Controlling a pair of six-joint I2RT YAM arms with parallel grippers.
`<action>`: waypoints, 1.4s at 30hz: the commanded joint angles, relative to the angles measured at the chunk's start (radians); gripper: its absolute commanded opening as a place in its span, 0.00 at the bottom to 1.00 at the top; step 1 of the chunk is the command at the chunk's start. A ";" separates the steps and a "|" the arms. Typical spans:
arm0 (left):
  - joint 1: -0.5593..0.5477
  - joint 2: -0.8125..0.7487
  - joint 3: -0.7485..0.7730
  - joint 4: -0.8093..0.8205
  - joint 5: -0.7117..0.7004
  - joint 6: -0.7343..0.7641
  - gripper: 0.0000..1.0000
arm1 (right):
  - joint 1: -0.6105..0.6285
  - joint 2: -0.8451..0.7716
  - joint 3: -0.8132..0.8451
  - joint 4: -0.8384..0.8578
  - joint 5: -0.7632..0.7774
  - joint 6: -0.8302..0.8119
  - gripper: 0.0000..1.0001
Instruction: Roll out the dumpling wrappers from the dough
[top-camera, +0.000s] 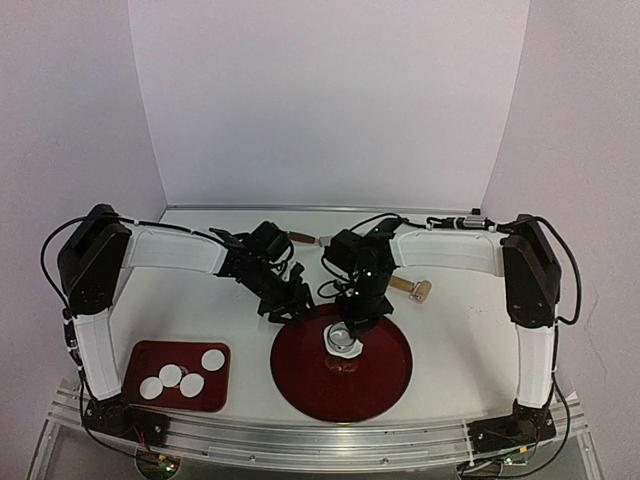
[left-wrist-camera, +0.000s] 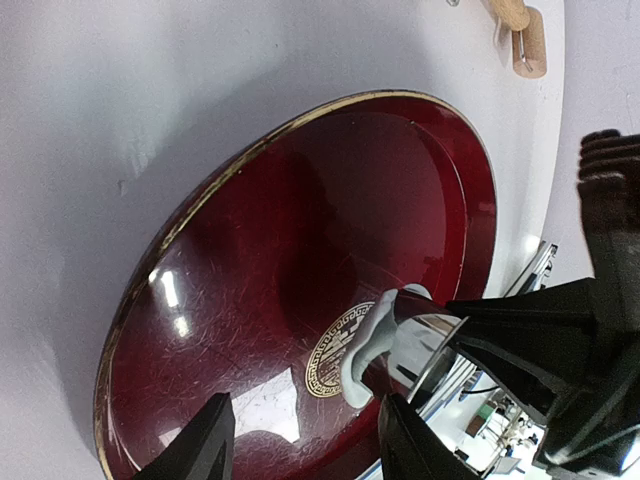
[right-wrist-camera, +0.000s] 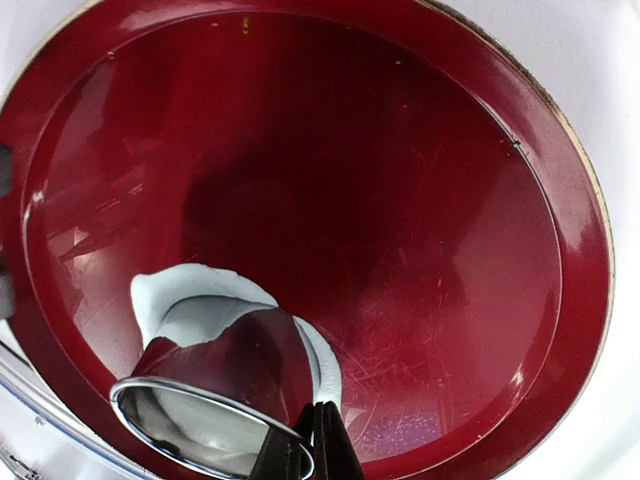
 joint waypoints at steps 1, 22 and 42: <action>0.002 0.050 0.053 0.048 0.098 0.001 0.50 | 0.007 -0.055 -0.025 0.029 0.008 -0.024 0.00; -0.015 0.214 0.124 0.111 0.249 -0.001 0.32 | 0.018 0.006 -0.020 0.033 -0.058 -0.043 0.00; -0.038 0.300 0.168 0.122 0.309 -0.023 0.27 | 0.021 0.093 0.014 -0.028 -0.039 -0.014 0.00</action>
